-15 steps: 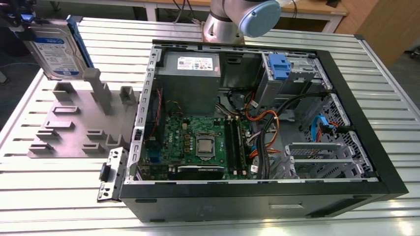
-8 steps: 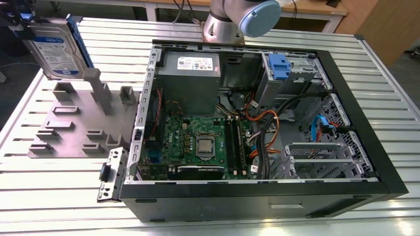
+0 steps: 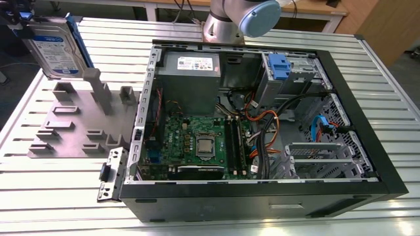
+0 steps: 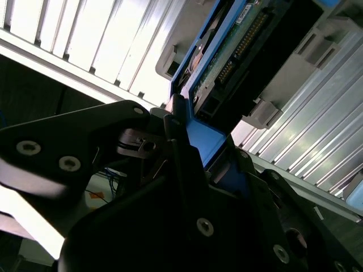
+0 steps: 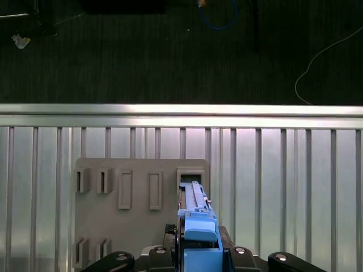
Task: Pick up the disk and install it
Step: 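Pick up the disk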
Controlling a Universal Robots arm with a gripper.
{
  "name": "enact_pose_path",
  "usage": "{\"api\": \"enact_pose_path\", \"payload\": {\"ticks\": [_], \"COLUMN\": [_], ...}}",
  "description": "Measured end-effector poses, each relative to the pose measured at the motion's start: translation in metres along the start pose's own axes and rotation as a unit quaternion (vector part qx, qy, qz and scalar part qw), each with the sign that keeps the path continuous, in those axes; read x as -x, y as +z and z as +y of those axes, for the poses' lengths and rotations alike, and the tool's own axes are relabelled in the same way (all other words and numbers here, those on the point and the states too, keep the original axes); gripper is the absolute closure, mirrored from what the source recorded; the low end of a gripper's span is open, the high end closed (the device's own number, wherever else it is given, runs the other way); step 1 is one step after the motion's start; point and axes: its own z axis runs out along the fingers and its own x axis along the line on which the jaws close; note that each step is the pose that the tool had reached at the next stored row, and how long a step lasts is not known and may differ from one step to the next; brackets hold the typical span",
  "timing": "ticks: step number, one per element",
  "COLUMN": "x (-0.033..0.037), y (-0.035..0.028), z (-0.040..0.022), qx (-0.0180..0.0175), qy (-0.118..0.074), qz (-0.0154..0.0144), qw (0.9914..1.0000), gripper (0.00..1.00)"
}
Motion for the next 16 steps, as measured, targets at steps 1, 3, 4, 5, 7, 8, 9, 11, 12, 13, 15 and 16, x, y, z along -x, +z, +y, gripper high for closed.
{"api": "enact_pose_path", "payload": {"ticks": [1,3,4,5,7,8,9,11,12,13,15,16], "x": [0.0000,0.0000,0.0000,0.0000,0.0000,0.0000,0.0000,0.0000,0.0000,0.0000,0.0000,0.0000], "y": [-0.0002,-0.0010,-0.0014,-0.0018,-0.0028,-0.0033,-0.0036,-0.0044,-0.0047,-0.0050,-0.0058,-0.0062], "z": [0.0000,0.0000,0.0000,0.0000,0.0000,0.0000,0.0000,0.0000,0.0000,0.0000,0.0000,0.0000], "qx": [0.0000,0.0002,0.0001,0.0000,0.0000,0.0000,0.0000,0.0000,0.0000,0.0000,0.0000,0.0000], "qy": [0.000,0.000,0.000,0.000,0.000,0.000,0.000,0.000,0.000,0.000,0.000,0.000], "qz": [0.0000,0.0001,0.0000,0.0000,0.0000,0.0000,0.0000,0.0000,0.0000,0.0000,0.0000,0.0000], "qw": [1.00000,1.00000,1.00000,1.00000,1.00000,1.00000,1.00000,1.00000,1.00000,1.00000,1.00000,1.00000], "gripper": [0.64,0.64,0.64,0.64,0.64,0.64,0.64,0.64,0.64,0.64,0.64,0.64]}}
